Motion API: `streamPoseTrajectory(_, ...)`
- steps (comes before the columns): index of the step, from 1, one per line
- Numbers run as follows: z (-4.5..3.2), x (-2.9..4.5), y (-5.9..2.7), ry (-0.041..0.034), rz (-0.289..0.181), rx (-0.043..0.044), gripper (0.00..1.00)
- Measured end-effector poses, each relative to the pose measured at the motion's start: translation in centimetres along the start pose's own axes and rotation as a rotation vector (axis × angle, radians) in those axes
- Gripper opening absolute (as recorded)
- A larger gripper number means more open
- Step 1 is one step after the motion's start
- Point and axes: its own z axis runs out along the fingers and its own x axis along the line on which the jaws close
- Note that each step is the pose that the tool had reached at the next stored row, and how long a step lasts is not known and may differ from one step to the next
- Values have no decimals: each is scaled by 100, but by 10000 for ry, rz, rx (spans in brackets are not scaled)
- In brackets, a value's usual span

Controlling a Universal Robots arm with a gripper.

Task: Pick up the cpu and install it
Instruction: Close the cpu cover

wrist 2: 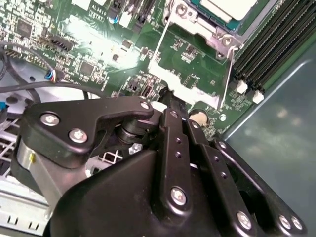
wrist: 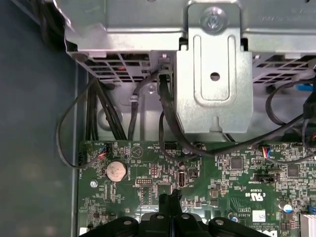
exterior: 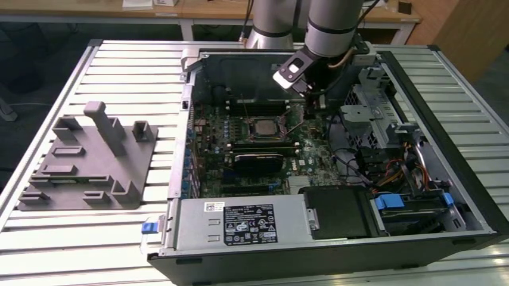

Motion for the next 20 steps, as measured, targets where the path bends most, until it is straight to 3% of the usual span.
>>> streamPoseTrajectory(10, 52, -2, -105, -2, 16, 1, 11)
streamPoseTrajectory(20, 62, -4, -333, 7, 22, 0, 11)
